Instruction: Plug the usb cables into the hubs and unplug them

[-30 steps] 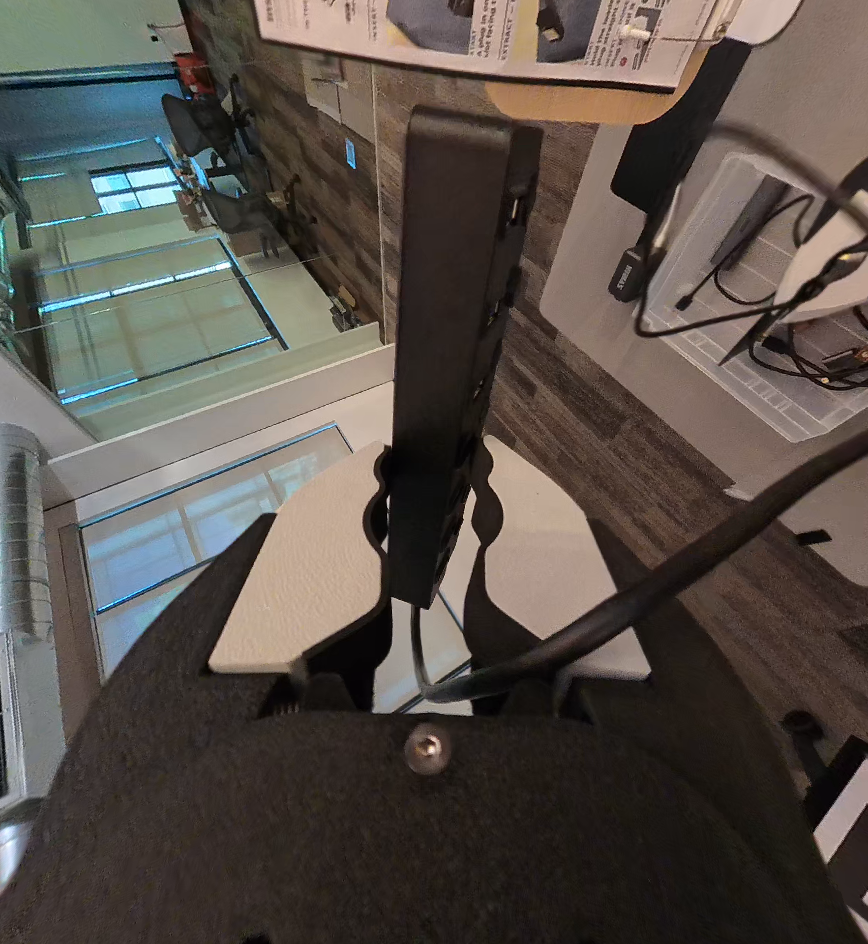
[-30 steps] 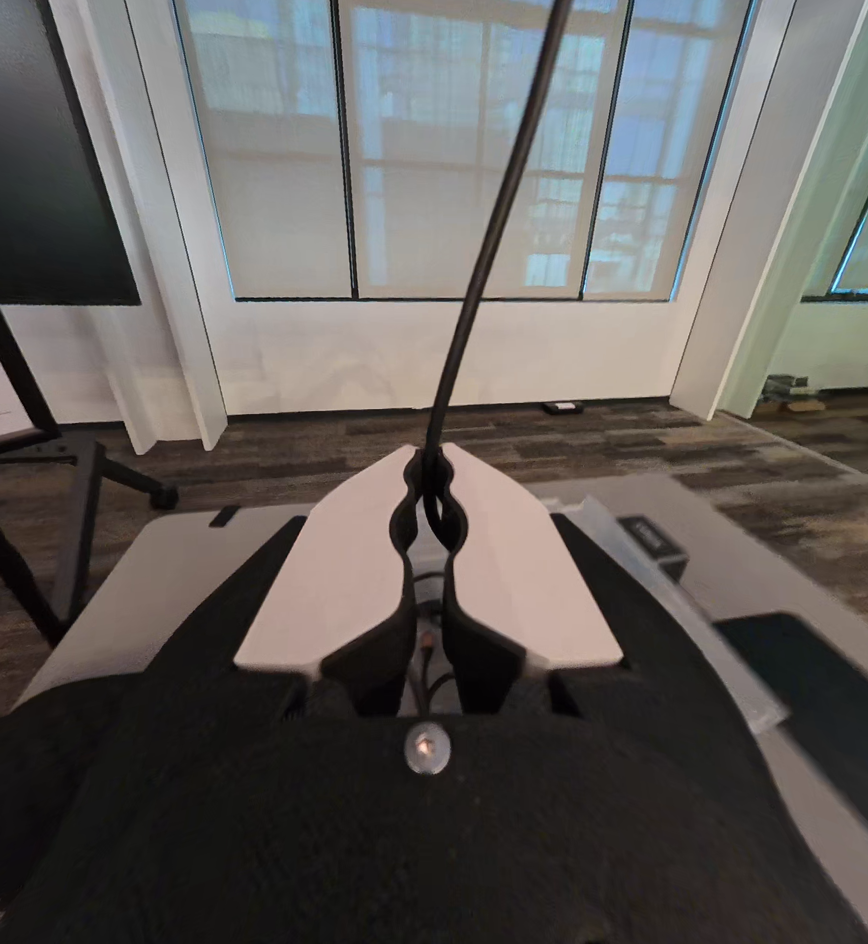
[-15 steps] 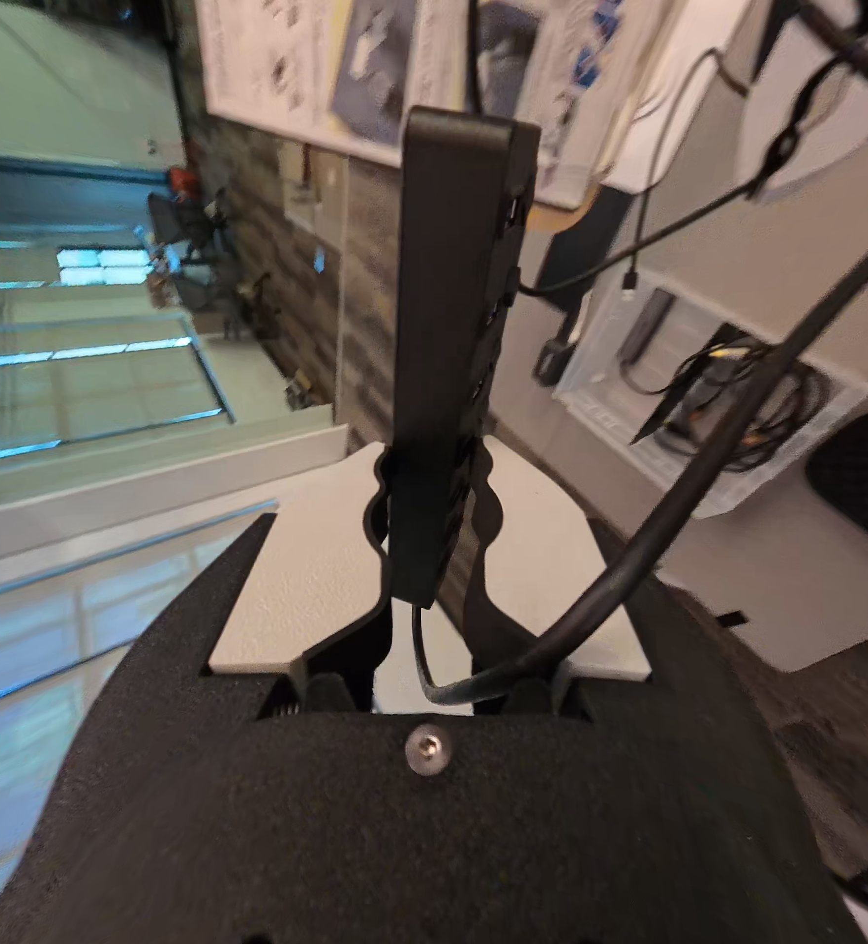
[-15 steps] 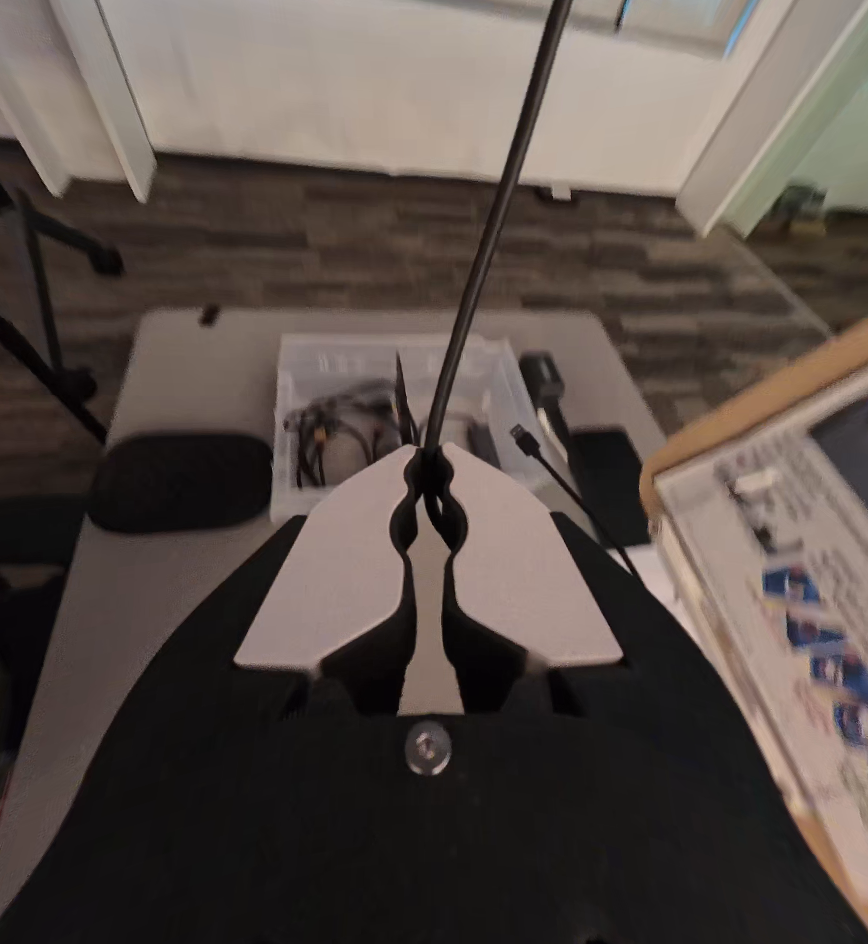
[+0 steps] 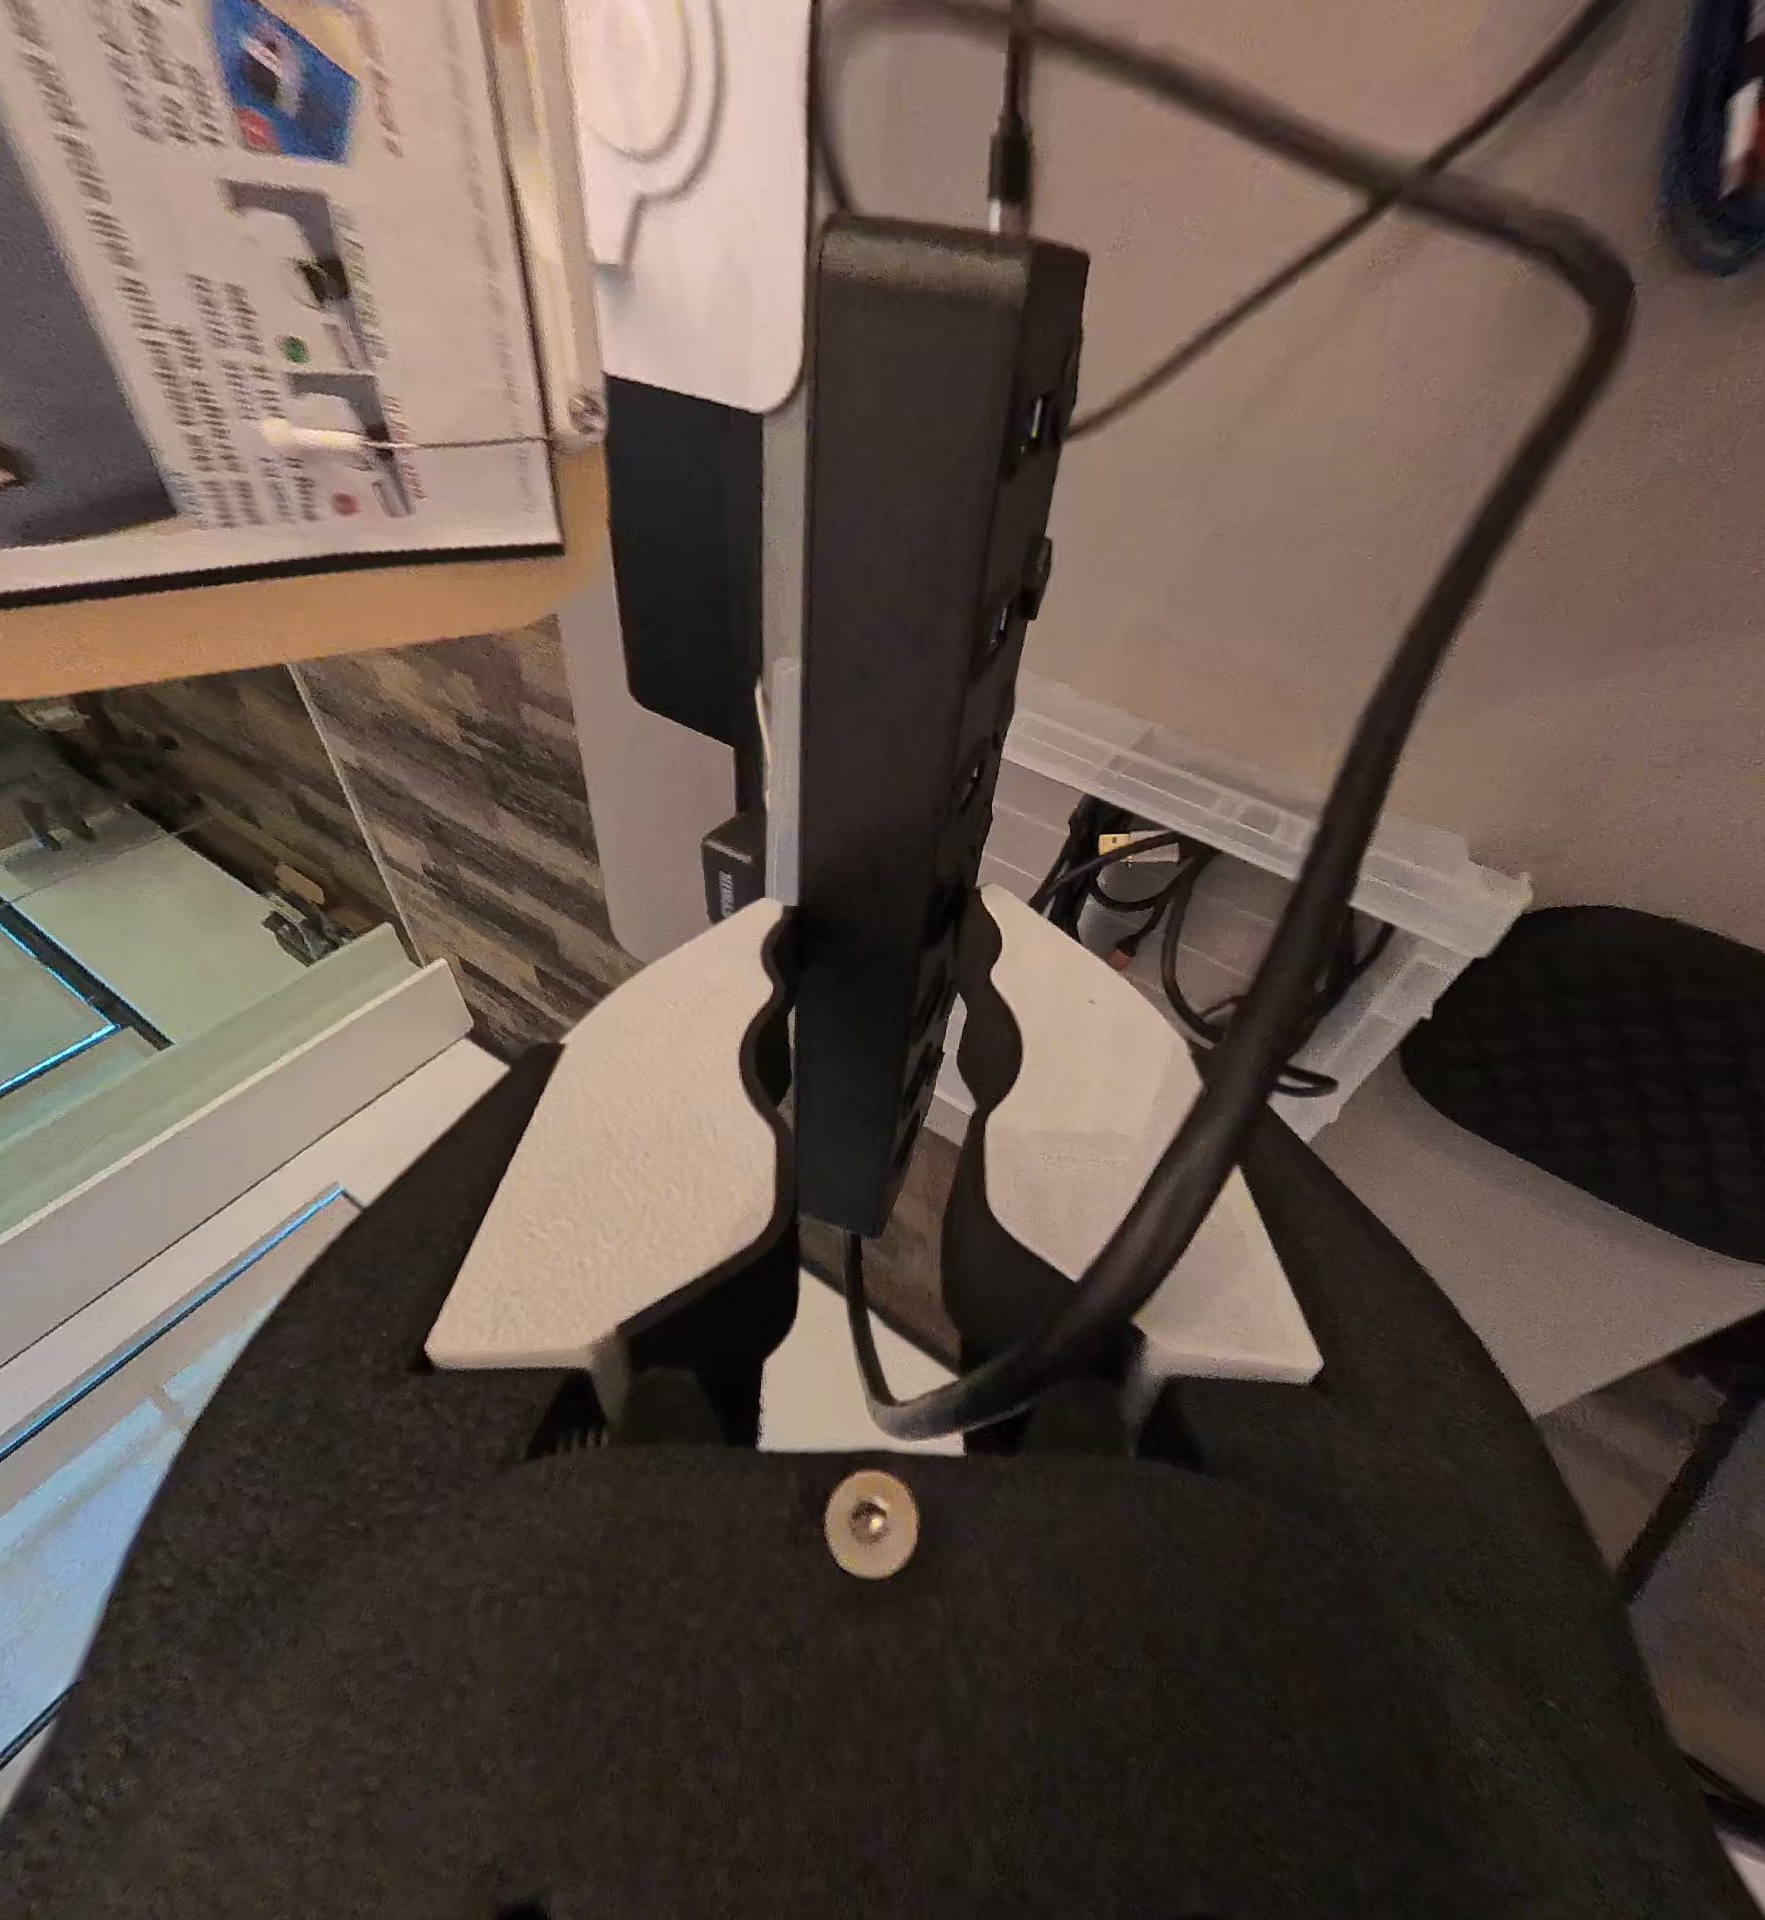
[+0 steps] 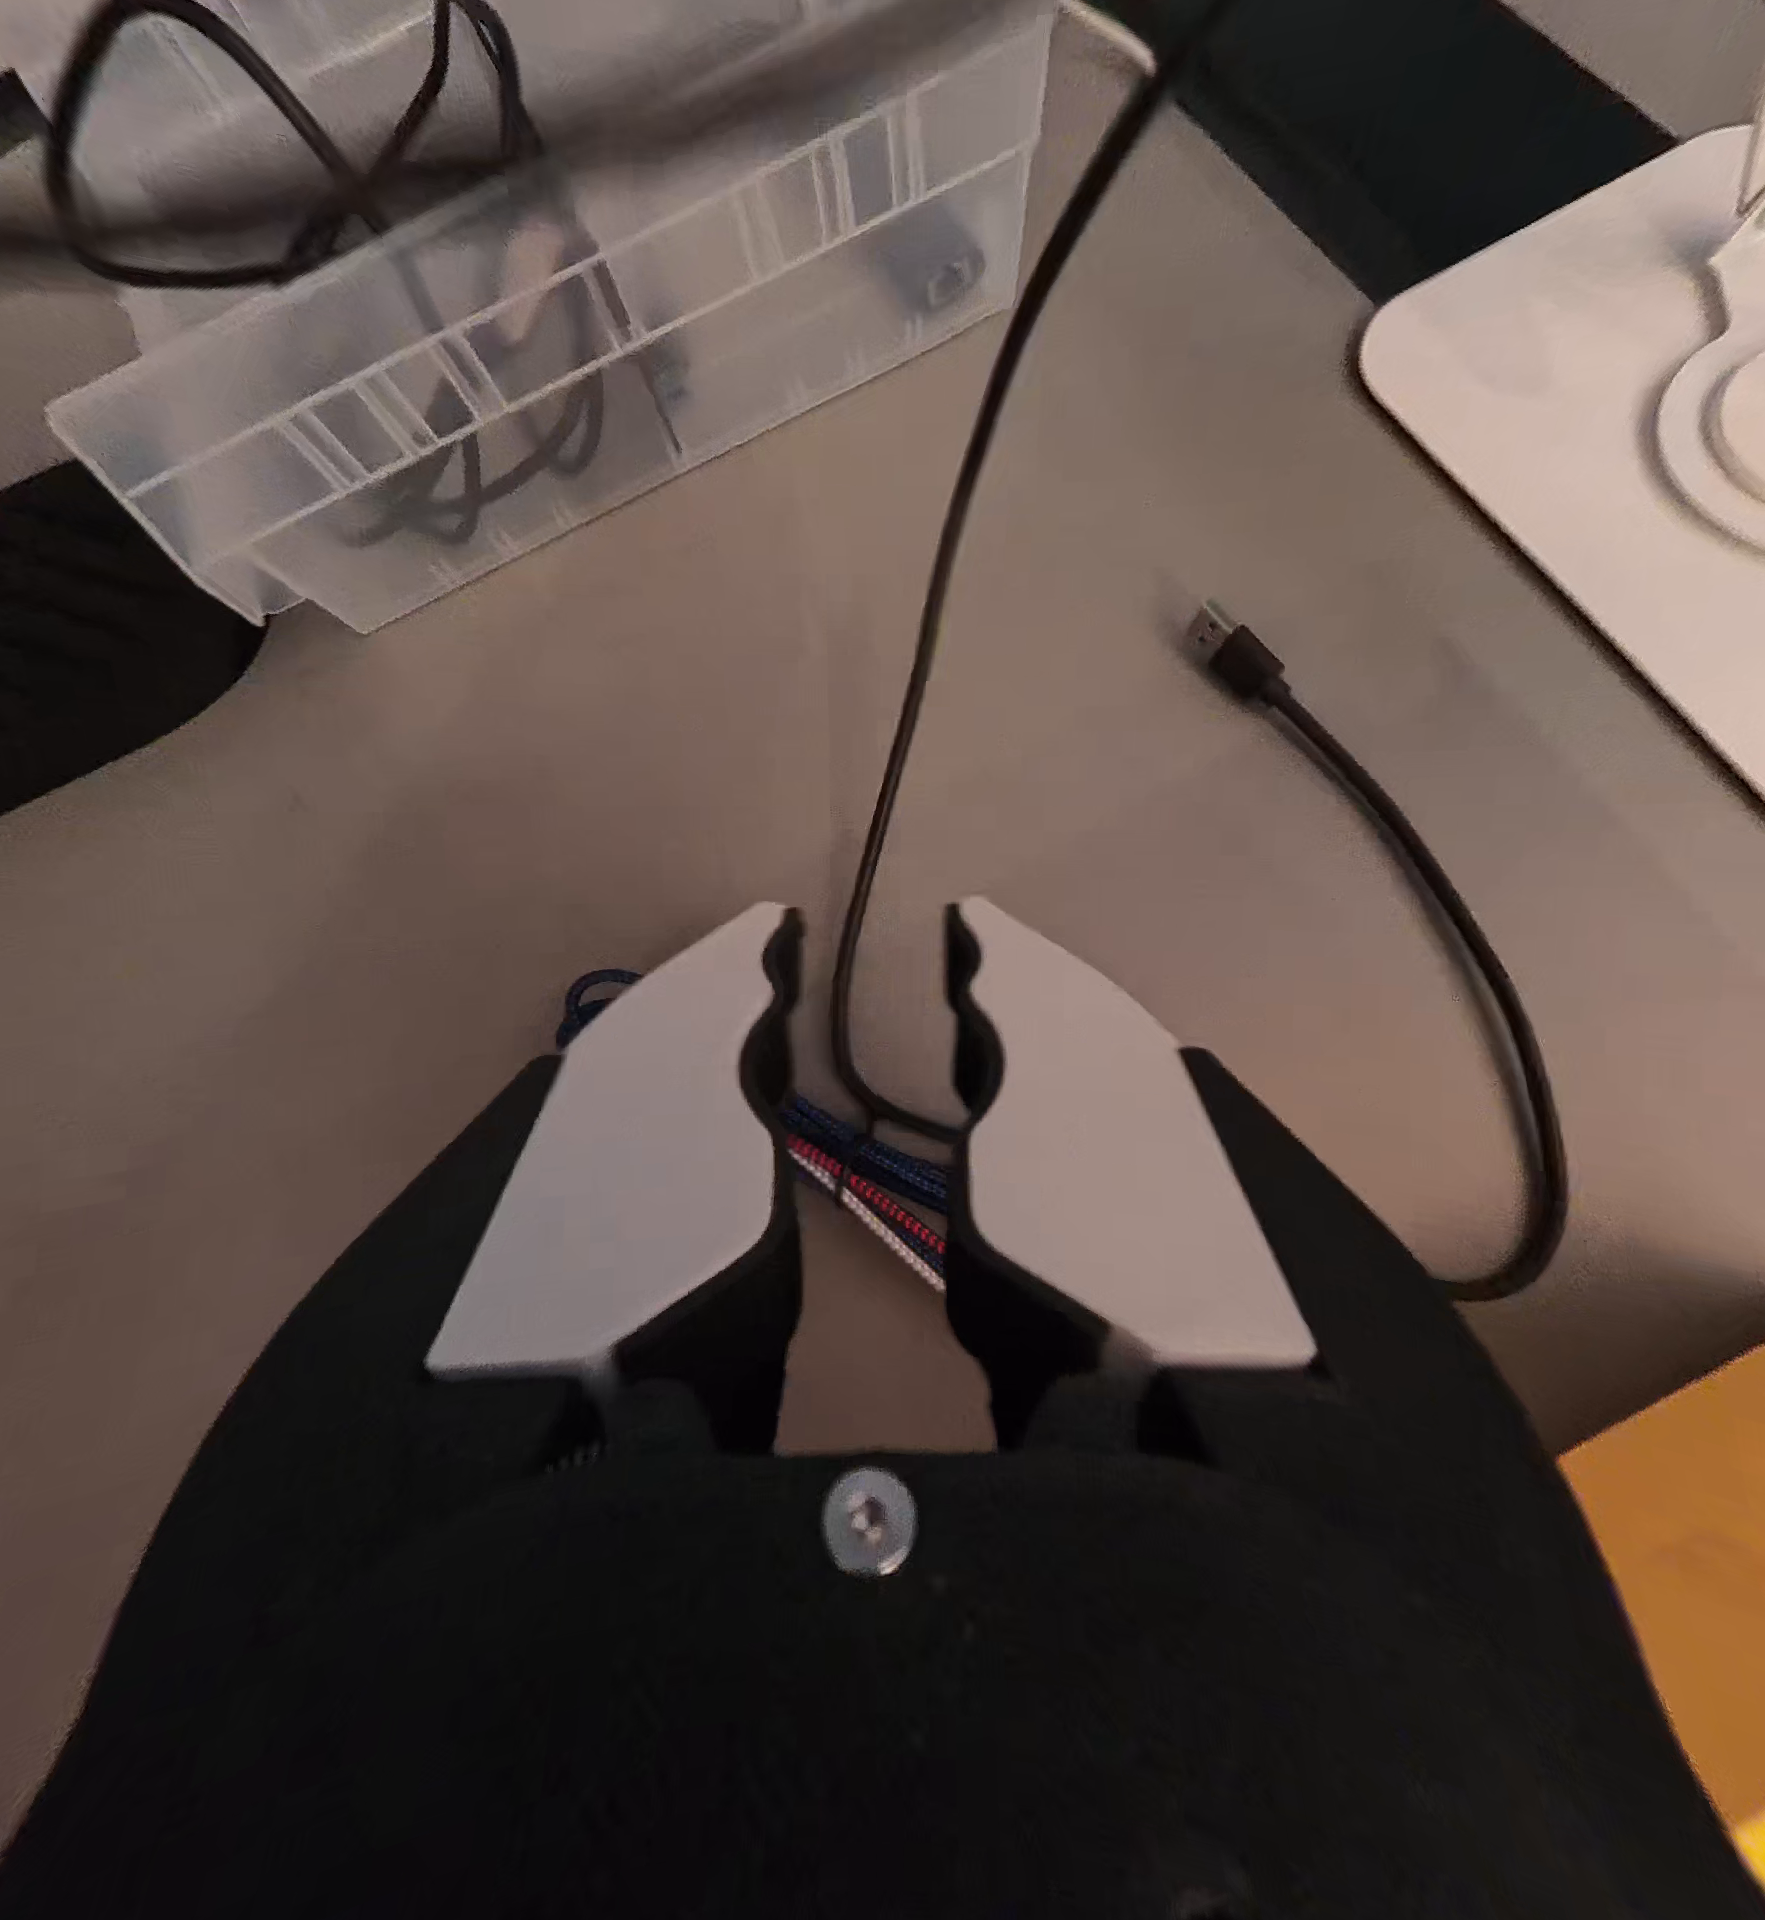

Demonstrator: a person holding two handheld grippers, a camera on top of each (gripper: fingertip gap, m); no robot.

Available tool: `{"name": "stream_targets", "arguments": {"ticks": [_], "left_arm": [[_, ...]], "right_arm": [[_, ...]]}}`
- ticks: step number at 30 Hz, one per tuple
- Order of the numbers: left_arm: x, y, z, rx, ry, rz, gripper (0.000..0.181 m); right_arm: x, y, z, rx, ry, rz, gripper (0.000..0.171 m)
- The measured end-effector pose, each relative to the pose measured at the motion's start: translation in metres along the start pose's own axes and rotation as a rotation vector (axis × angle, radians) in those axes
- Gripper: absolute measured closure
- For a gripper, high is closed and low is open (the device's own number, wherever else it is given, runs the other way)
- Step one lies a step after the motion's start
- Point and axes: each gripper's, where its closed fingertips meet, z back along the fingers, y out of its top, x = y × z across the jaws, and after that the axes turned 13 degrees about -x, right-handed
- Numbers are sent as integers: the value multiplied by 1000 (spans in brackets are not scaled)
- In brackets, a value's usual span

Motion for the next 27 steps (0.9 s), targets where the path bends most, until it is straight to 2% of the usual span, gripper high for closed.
{"name": "stream_targets", "arguments": {"ticks": [1,2,5,8,9,11,13,16,21,23,27], "left_arm": [[0,1,-14,-27,1,-10,153],[0,2,-26,-56,4,-24,153],[0,4,-48,-107,-1,-76,153],[3,18,-48,-85,1,-144,153],[4,26,-46,-70,13,-172,153],[9,40,-39,-39,13,-226,153],[14,53,-32,-17,5,-266,153],[17,62,-28,-42,5,-310,153],[20,71,-27,-91,7,-387,154],[24,77,-23,-76,-3,-415,154],[25,80,-18,-49,-29,-421,154]], "right_arm": [[-3,0,6,25,4,14,133],[-8,1,16,54,13,36,133],[-21,16,54,227,48,119,141],[-22,46,91,455,-21,184,142],[-23,55,99,520,-48,218,137],[-20,73,111,652,-111,257,129],[-18,86,113,740,-87,255,127],[-21,94,101,734,32,251,127],[-18,95,73,558,-5,239,127],[-21,95,70,541,2,253,144],[-21,92,69,571,85,210,143]]}}
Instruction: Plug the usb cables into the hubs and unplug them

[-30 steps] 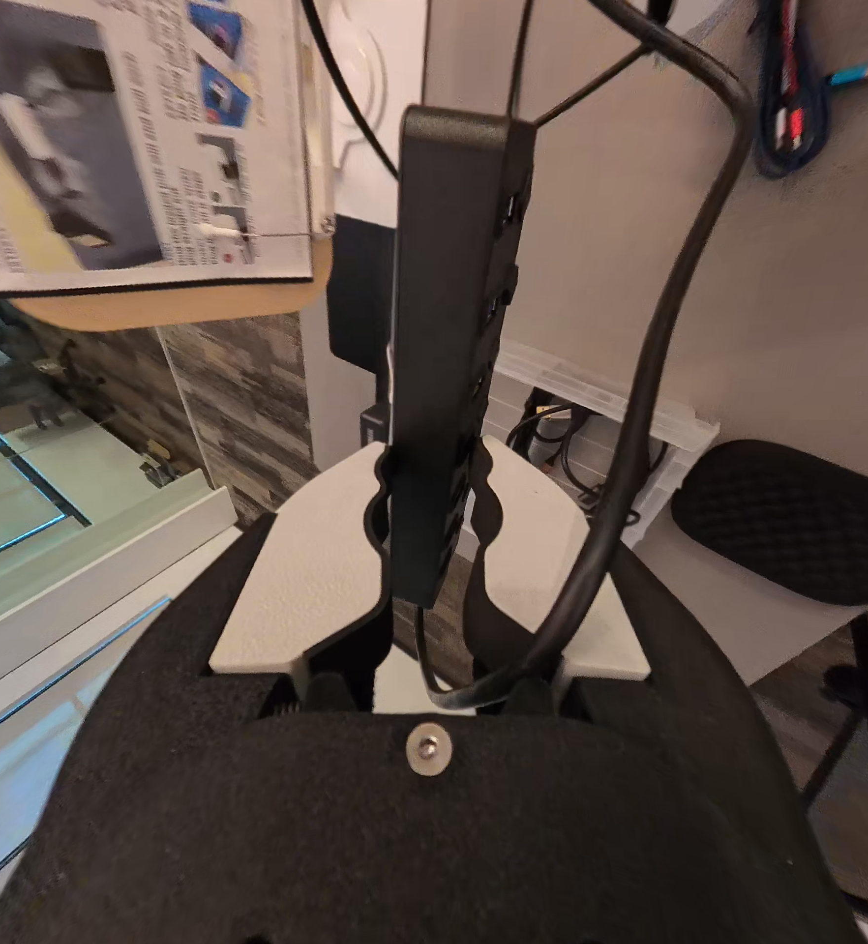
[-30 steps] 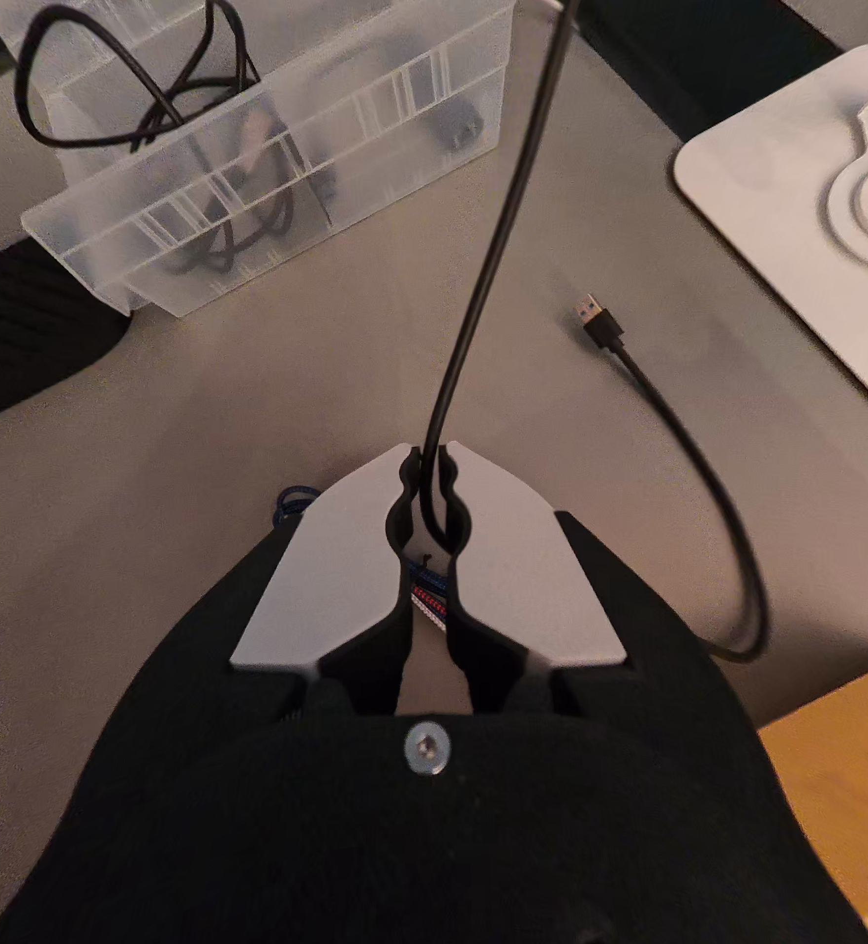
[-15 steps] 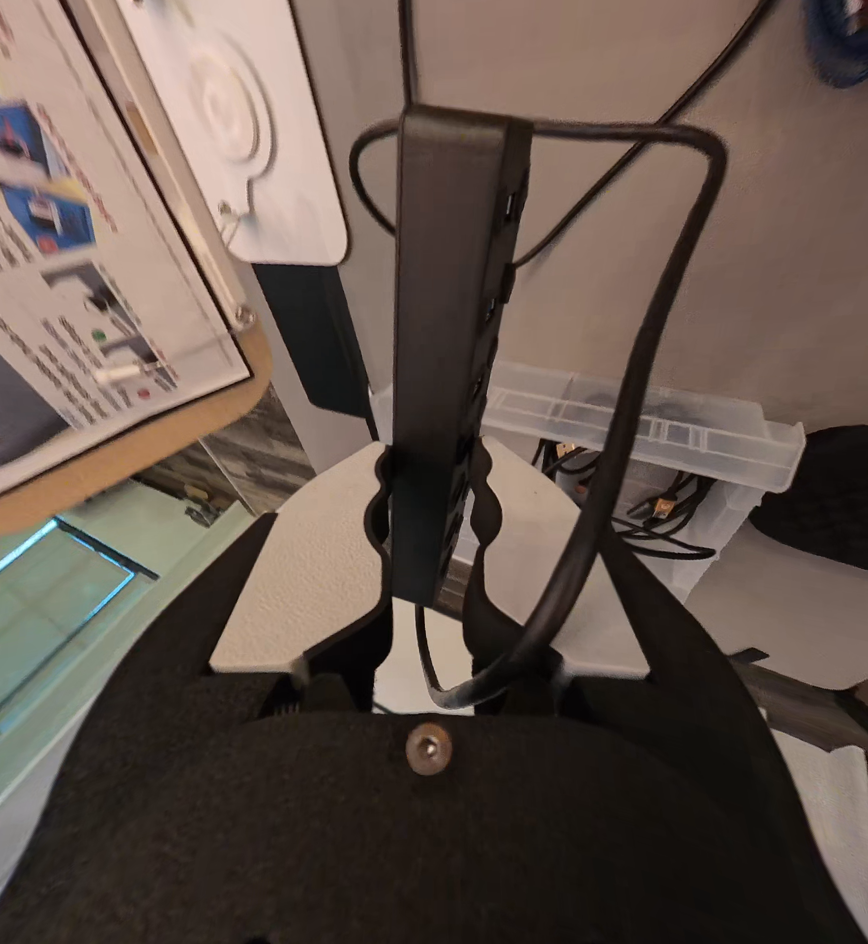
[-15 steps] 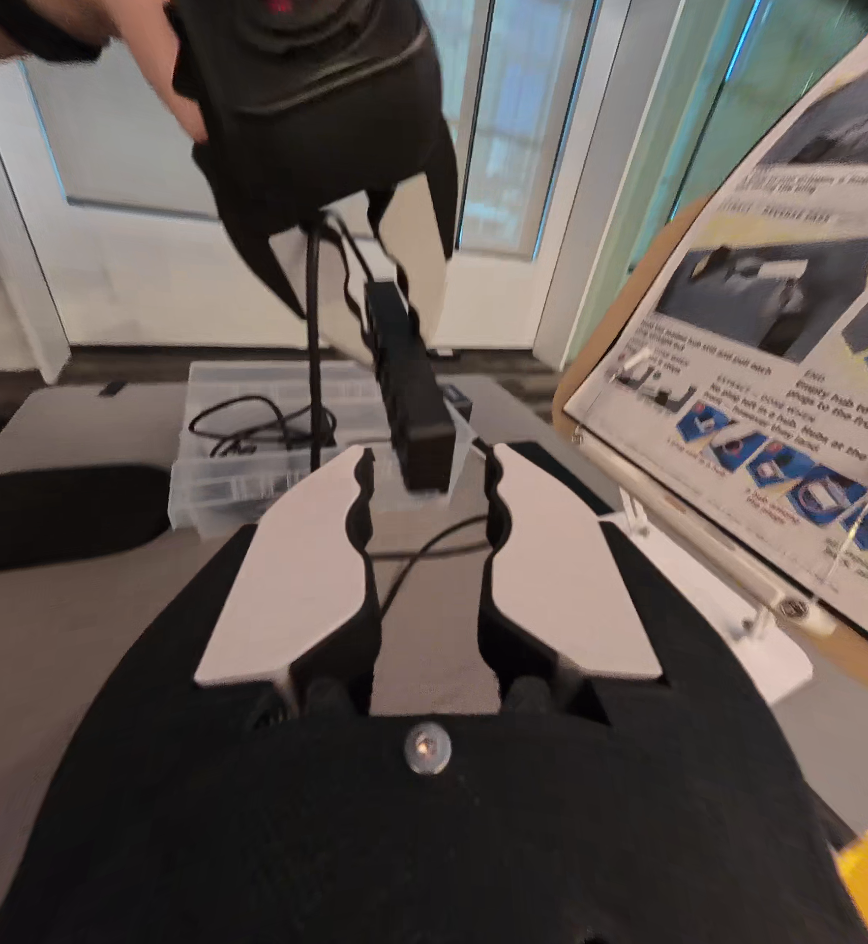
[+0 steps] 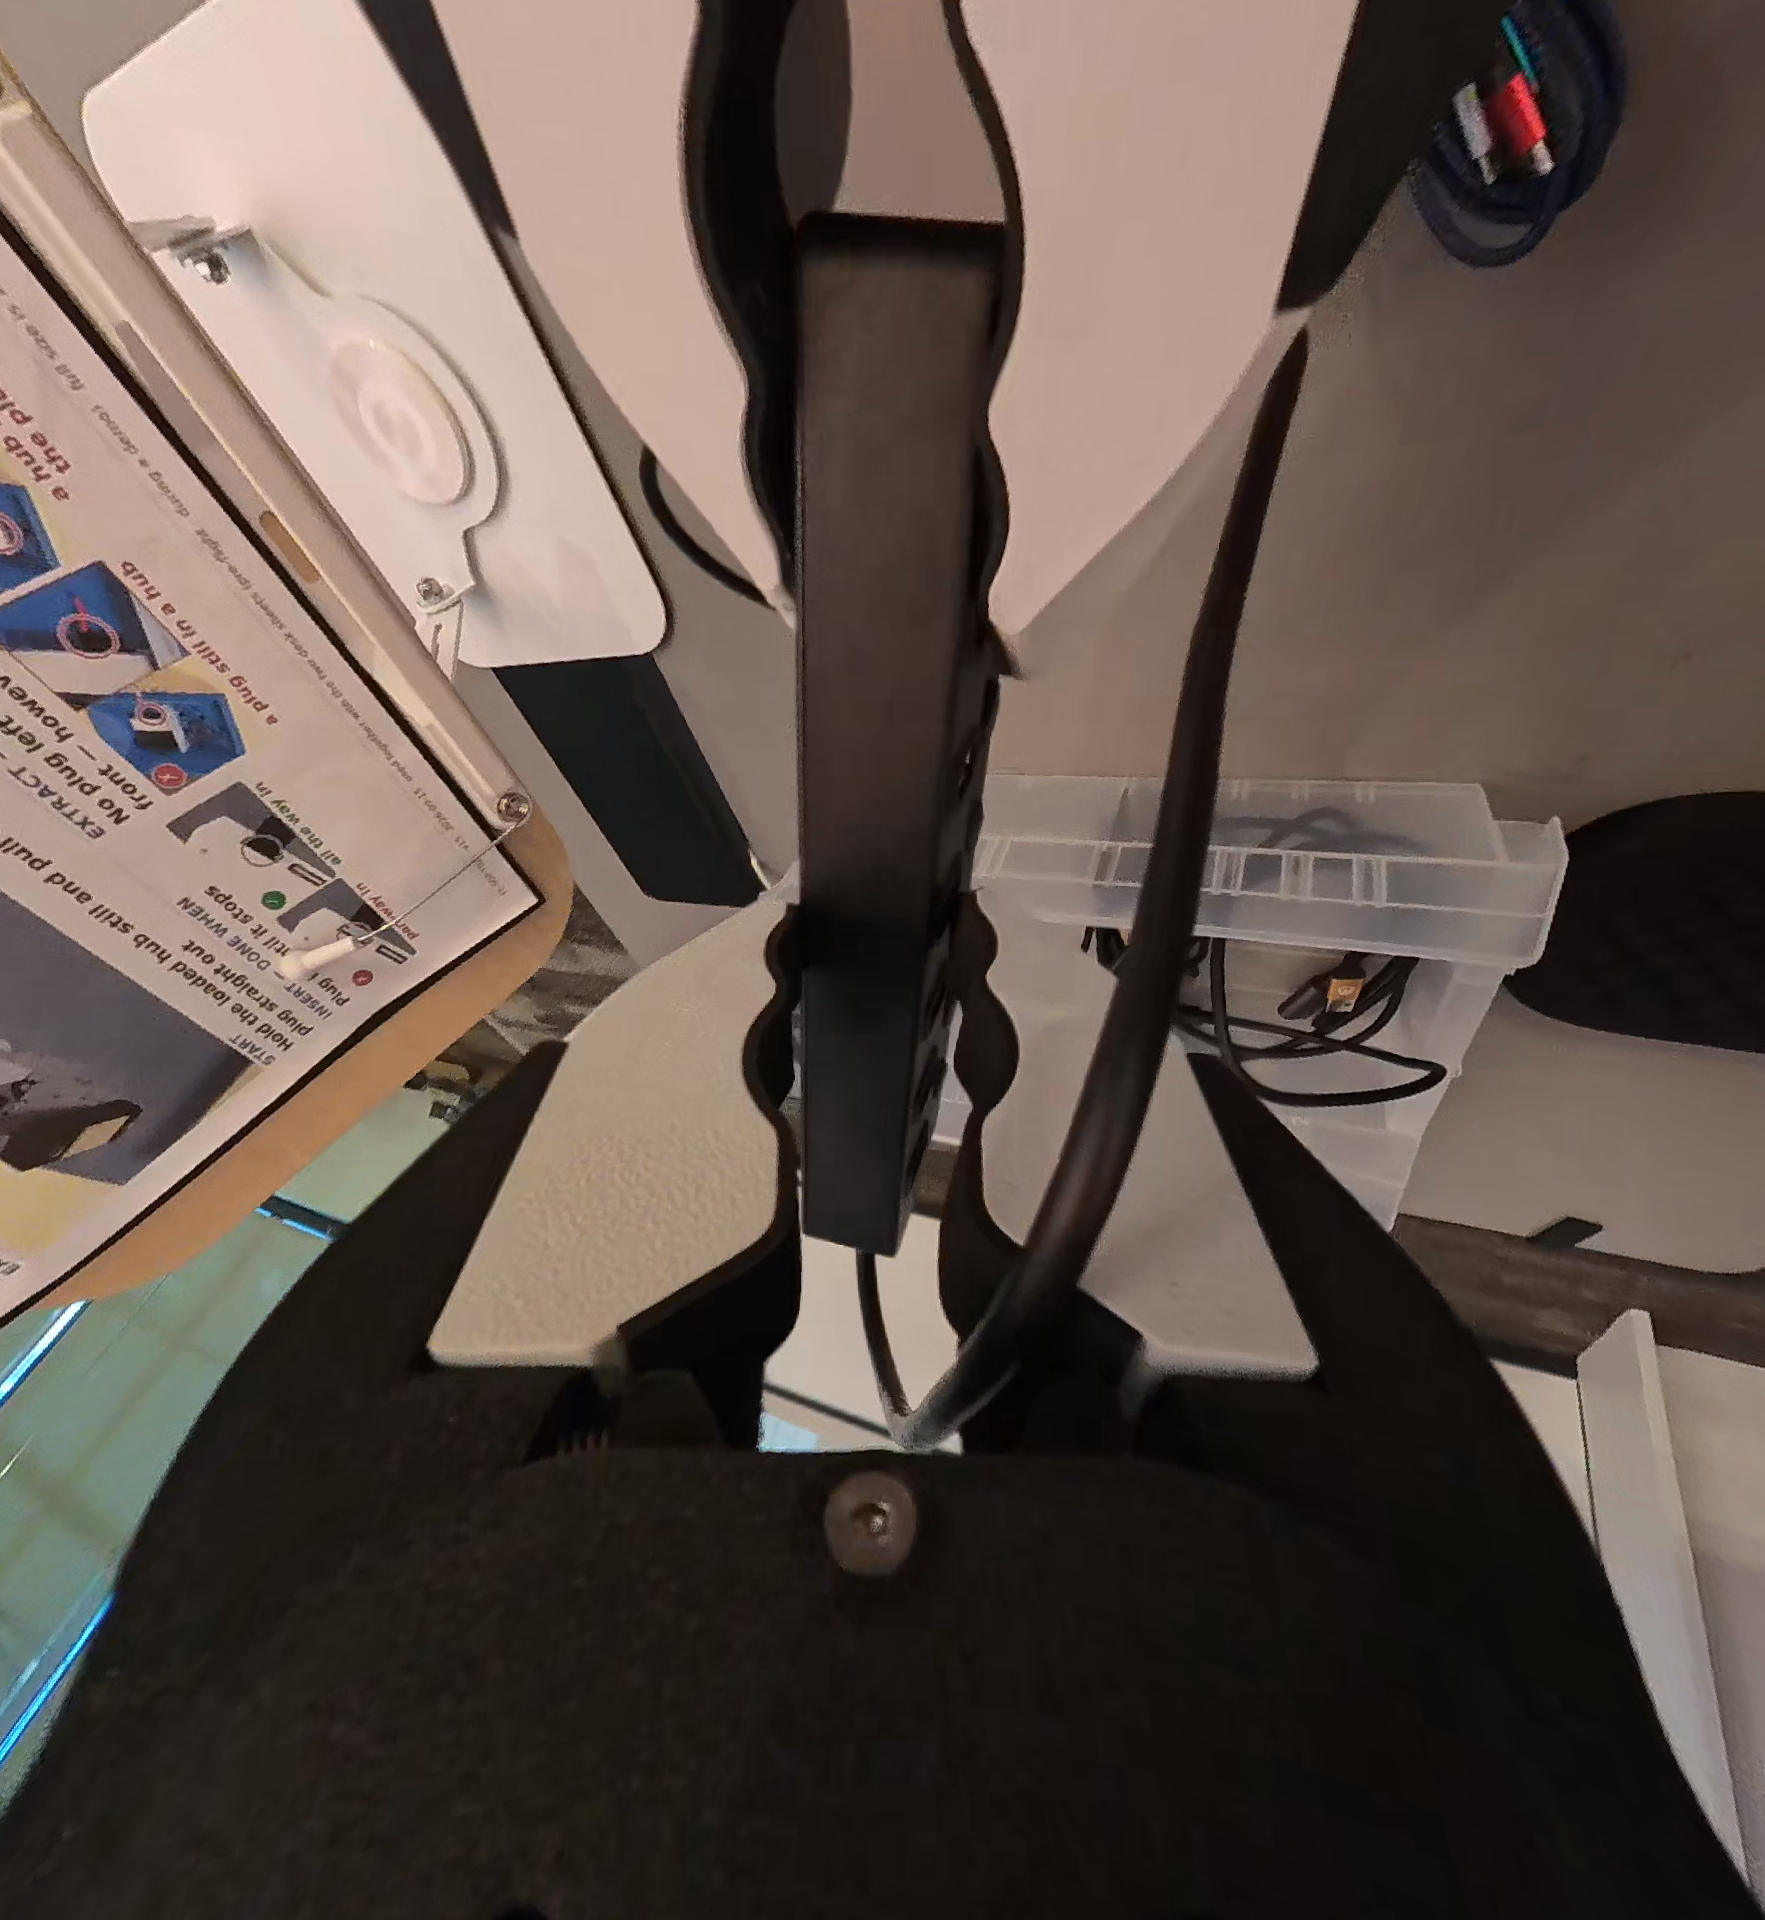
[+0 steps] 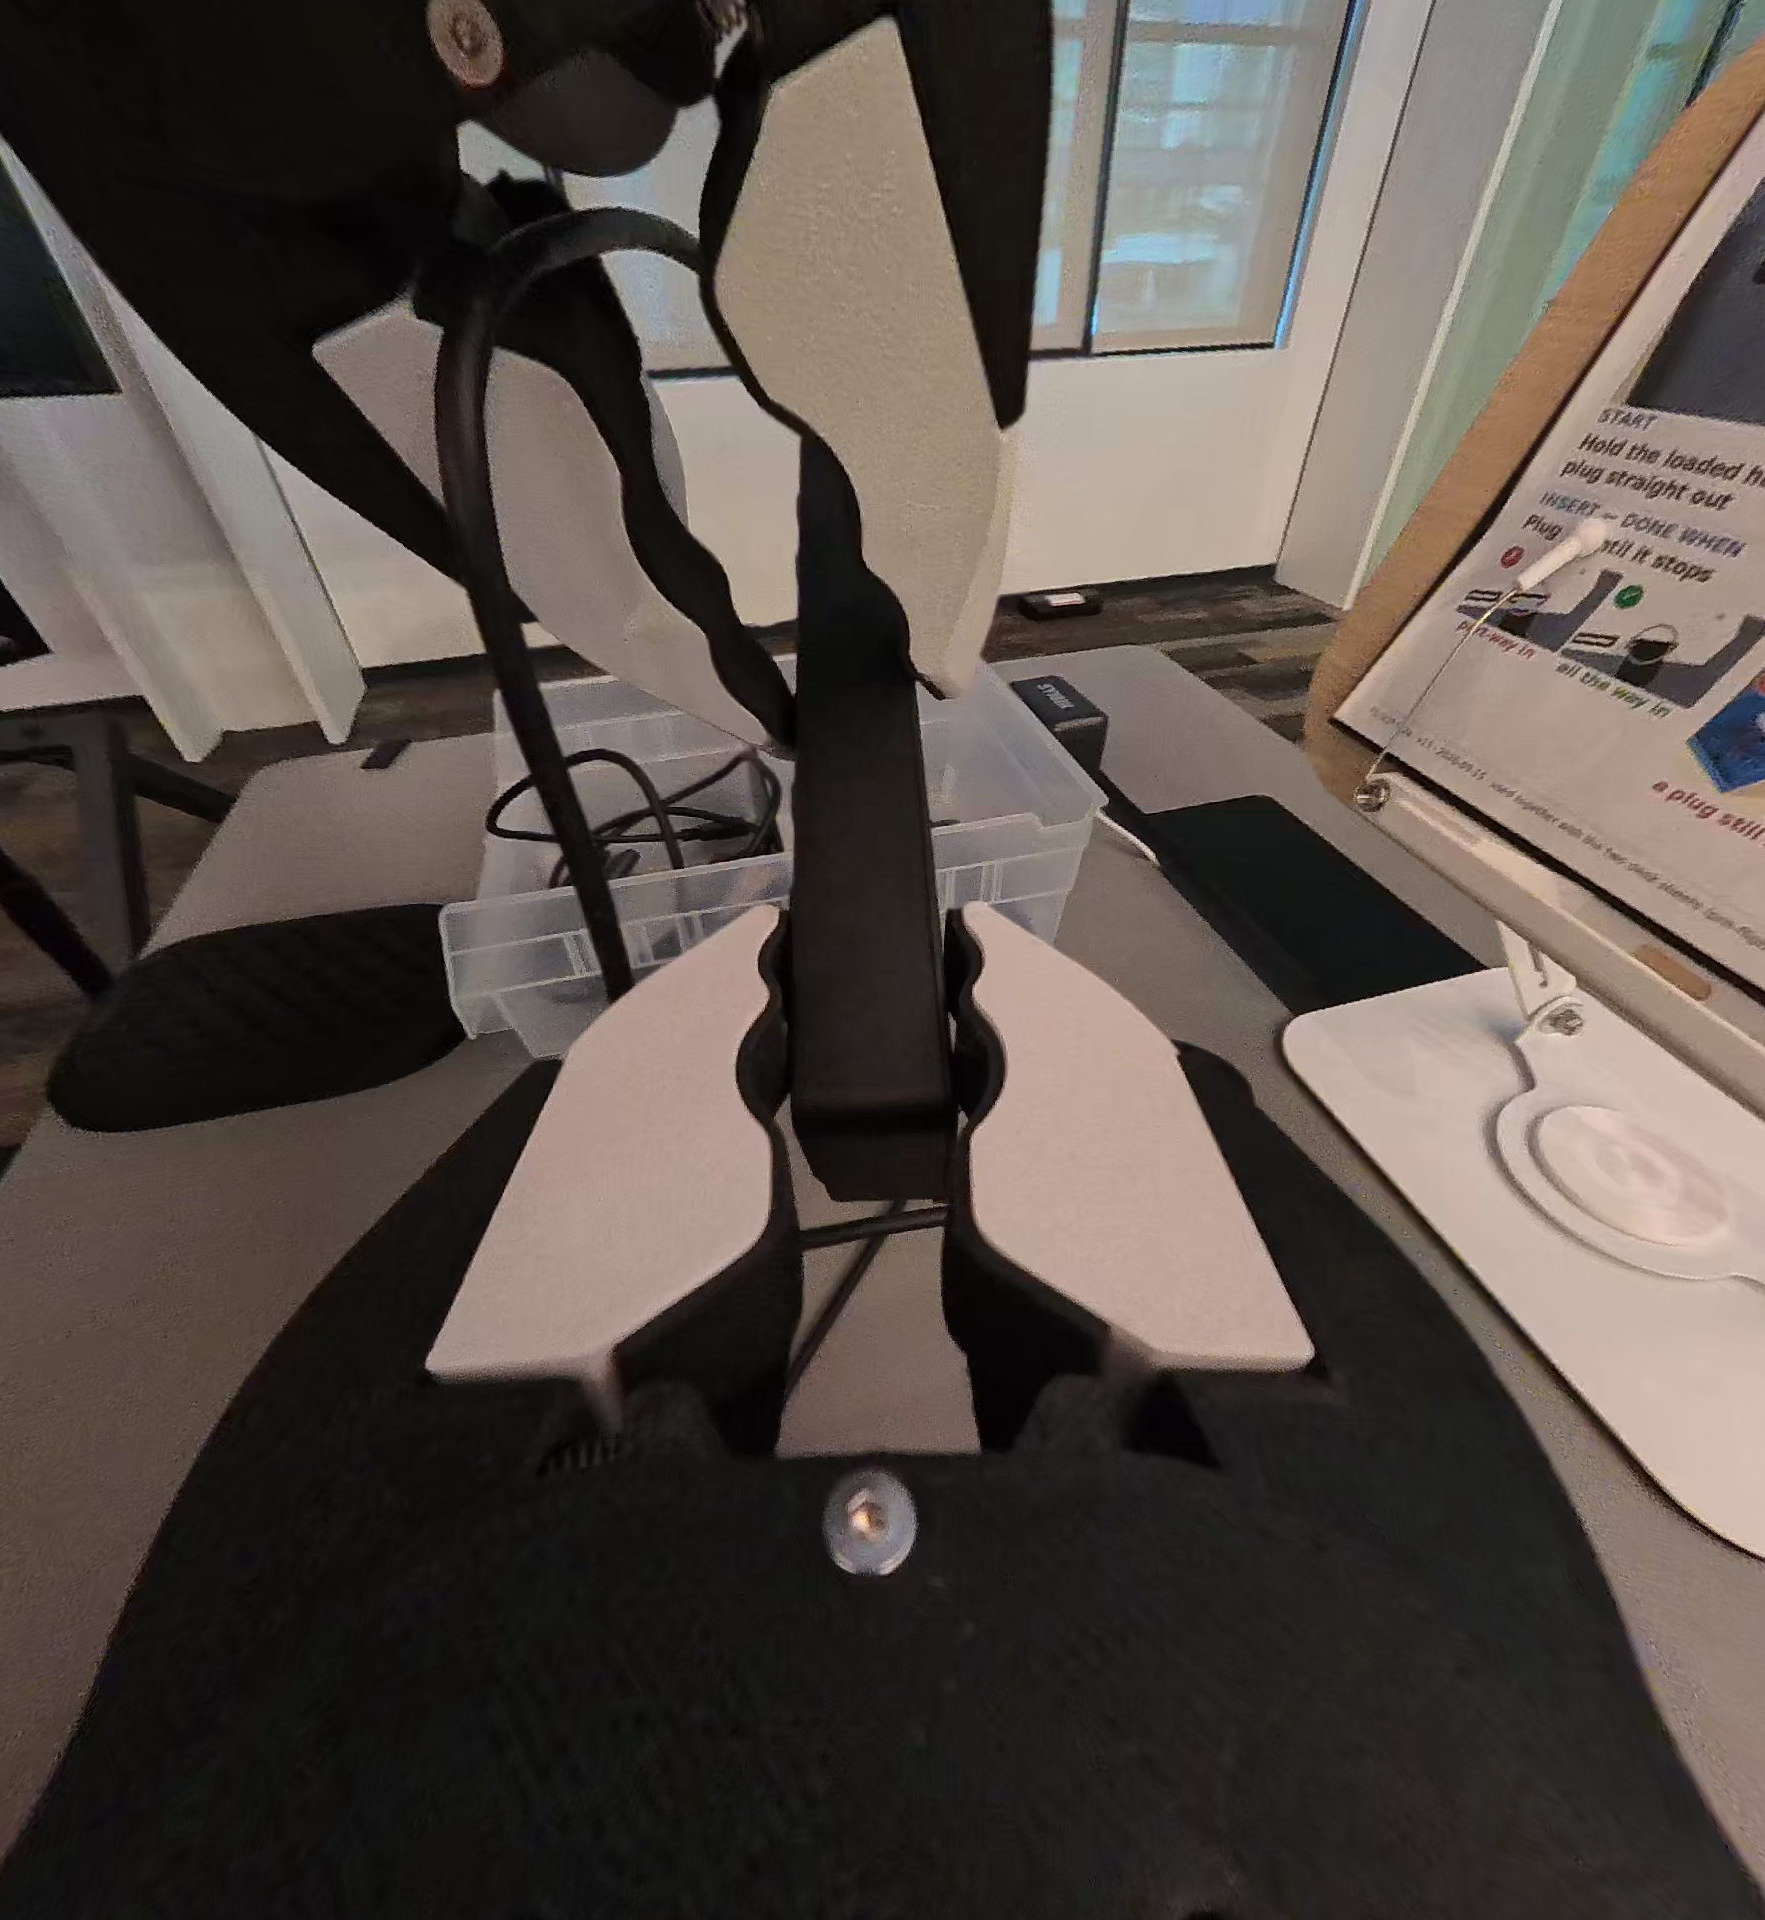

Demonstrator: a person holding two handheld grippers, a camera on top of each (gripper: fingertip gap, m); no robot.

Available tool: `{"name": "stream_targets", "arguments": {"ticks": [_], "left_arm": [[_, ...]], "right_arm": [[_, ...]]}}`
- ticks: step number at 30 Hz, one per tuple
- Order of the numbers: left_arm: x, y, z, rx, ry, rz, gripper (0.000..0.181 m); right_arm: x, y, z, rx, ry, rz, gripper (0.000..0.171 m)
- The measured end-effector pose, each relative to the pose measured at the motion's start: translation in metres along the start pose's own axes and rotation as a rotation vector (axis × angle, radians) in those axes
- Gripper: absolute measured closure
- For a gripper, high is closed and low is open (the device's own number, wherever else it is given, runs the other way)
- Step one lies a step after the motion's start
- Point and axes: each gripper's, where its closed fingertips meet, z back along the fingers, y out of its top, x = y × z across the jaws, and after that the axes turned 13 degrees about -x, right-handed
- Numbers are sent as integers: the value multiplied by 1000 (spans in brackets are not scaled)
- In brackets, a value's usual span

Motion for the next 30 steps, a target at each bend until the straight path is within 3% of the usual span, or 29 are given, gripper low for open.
{"name": "stream_targets", "arguments": {"ticks": [14,22,26,30], "left_arm": [[4,3,4,33,-8,-18,155],[-4,8,11,83,39,25,153],[-24,-14,19,170,109,189,133],[-39,-52,34,432,102,506,132]], "right_arm": [[-4,-6,-7,-24,47,-51,138],[1,-6,-1,-45,-18,-26,142],[20,-6,14,-11,-37,-155,143],[35,-5,28,67,6,-358,142]]}}
